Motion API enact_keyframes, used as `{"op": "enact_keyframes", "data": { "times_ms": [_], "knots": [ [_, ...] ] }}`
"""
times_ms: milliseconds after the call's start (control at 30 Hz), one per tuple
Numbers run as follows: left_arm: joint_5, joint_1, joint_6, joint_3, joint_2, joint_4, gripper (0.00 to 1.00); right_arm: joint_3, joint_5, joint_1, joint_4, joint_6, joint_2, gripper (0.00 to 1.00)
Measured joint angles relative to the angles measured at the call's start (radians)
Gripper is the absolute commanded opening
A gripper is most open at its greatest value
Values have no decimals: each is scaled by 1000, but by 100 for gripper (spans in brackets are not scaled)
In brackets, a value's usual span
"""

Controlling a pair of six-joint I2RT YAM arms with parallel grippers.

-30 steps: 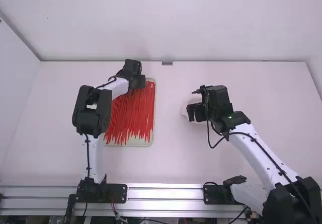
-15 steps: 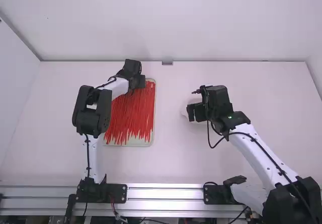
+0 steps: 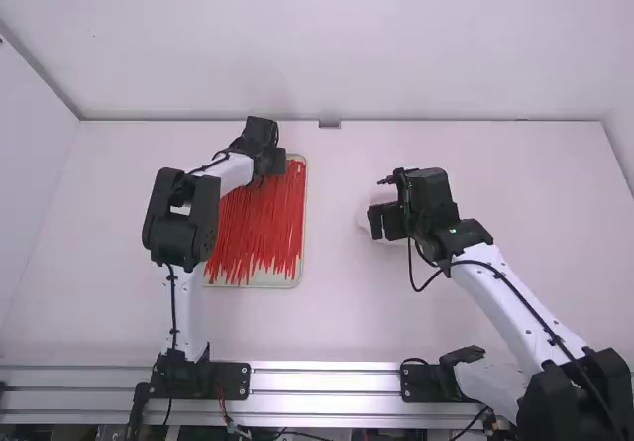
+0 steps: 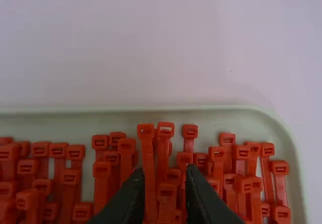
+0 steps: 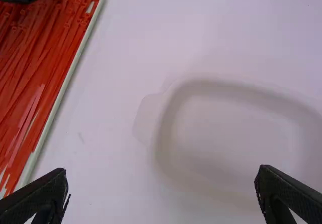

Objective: Fasten the cable tie

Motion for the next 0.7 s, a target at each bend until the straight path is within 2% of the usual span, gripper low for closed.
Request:
{"op": "enact_keyframes", "data": {
  "times_ms": [700],
  "knots": [
    [0, 0, 0, -51, 0, 72, 20, 0, 1, 0, -13, -1, 0, 99]
  ]
}}
